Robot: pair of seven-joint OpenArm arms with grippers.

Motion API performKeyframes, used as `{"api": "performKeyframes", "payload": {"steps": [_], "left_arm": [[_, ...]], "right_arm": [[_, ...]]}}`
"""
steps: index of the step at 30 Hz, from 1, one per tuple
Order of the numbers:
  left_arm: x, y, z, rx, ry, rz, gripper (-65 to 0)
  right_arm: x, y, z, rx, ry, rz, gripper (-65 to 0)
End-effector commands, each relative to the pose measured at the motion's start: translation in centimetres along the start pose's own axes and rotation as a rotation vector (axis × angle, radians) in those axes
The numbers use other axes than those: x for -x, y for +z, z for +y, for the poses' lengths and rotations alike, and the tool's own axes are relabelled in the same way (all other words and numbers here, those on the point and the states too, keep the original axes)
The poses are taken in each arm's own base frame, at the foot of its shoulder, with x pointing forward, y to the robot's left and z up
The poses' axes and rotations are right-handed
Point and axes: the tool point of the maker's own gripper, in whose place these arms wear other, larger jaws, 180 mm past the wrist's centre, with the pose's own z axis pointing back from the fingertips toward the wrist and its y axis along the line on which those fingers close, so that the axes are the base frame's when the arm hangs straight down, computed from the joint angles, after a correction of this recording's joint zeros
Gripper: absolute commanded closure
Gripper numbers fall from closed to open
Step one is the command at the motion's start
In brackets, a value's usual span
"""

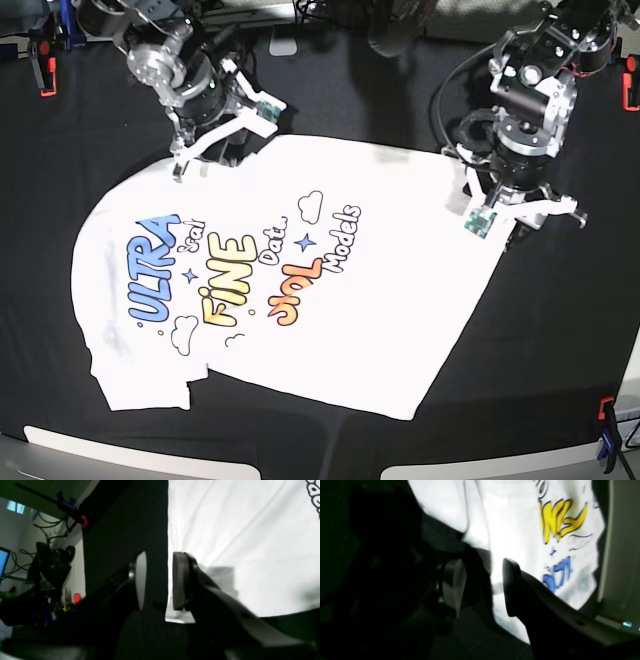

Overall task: Layout the t-shirt on the table in an organized manner, then fold the t-shirt properly
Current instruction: 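Release the hem and raise the right gripper toward the shirt shoulder, then grasp the shoulder edges with both grippers and pull the shirt taut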

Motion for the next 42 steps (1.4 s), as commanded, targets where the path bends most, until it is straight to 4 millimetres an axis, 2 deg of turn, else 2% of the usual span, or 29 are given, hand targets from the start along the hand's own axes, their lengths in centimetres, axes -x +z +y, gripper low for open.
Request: {"api": "performKeyframes", "payload": {"steps": [1,5,10,19,24,30,32,35,38,39,42], "left_arm": [[-1.2,0.1,1.1,-0.033,-0.005,-0.047,-16.6],[-1.2,0.1,1.1,-0.033,-0.005,-0.047,-16.6],[-1.2,0.1,1.1,-0.034,-0.006,-0.047,-16.6],[-1.2,0.1,1.1,-0.036,-0.008,-0.047,-16.6],[-1.2,0.1,1.1,-0.035,-0.007,-0.047,-16.6],[-1.2,0.1,1.1,-0.035,-0.007,-0.047,-16.6],[-1.2,0.1,1.1,-0.036,-0.007,-0.048,-16.6],[-1.2,0.1,1.1,-0.035,-0.007,-0.047,-16.6],[-1.2,0.1,1.1,-0.035,-0.007,-0.047,-16.6],[-1.2,0.1,1.1,-0.035,-0.007,-0.047,-16.6],[-1.2,0.1,1.1,-0.035,-0.008,-0.046,-16.6]], "right_arm": [[-0.3,-0.2,-1.5,0.048,0.003,-0.01,-25.2],[-0.2,-1.4,-3.3,0.093,0.002,0.007,-25.2],[0.2,-1.6,-5.7,0.157,-0.006,0.045,-25.2],[2.5,-1.0,-5.6,0.154,-0.003,0.159,-25.2],[3.0,0.3,-5.9,0.159,0.034,0.15,-25.2],[2.6,0.1,-5.2,0.118,-0.007,0.122,-25.1],[1.9,0.0,-4.6,0.087,-0.036,0.082,-21.6],[0.9,-0.1,-4.1,0.063,-0.068,0.036,-11.1],[-0.3,-0.3,-4.0,0.068,-0.101,0.011,-6.5],[-0.7,-0.3,-4.0,0.074,-0.114,0.004,-1.6],[-0.9,-0.1,-3.3,0.061,-0.134,0.02,0.0]]}}
